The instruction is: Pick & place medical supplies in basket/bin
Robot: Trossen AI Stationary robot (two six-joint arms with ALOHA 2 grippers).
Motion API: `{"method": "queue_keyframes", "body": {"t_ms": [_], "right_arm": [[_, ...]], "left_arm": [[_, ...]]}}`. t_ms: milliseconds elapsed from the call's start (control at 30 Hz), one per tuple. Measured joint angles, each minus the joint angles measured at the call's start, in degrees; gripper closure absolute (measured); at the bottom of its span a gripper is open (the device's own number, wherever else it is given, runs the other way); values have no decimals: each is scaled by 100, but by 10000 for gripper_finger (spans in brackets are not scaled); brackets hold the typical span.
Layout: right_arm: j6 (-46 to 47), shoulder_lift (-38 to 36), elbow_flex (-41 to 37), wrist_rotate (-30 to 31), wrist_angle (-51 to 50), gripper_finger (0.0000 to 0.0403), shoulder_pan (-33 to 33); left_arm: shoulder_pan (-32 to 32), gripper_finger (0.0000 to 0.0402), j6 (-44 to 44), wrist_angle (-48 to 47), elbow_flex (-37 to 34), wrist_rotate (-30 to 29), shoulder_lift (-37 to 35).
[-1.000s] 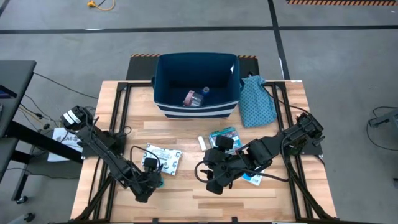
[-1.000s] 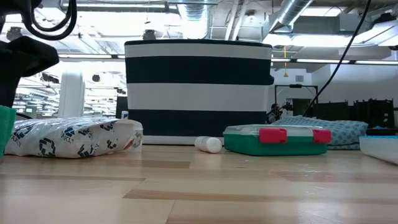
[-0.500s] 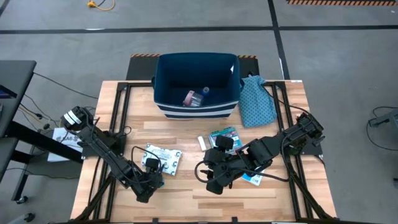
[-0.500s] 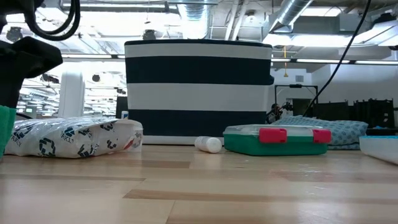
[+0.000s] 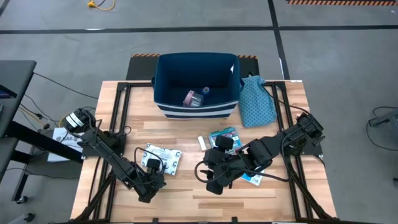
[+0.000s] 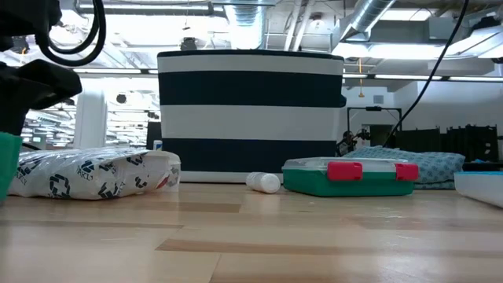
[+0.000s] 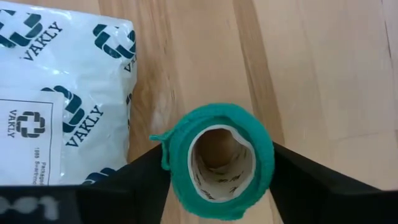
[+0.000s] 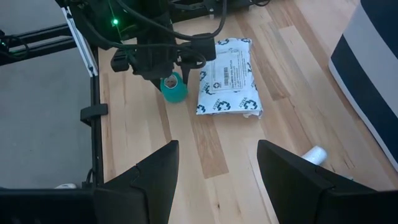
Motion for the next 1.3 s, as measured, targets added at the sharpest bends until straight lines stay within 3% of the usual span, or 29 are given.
{"method": "queue_keyframes", "body": {"t_ms": [233, 800, 1033, 1300], "right_arm": [[0, 0, 0, 0, 1, 194, 0], [59, 0, 0, -11, 1, 194, 0], [651, 0, 0, -17, -17, 194, -4], [632, 0, 0, -13, -49, 194, -28]], "left_arm": [[0, 226, 0, 43, 0, -2, 0], [0, 226, 4, -74, 52, 452, -139], [4, 226, 46, -310, 52, 198, -836], [39, 226, 60, -401, 52, -598, -2146]]}}
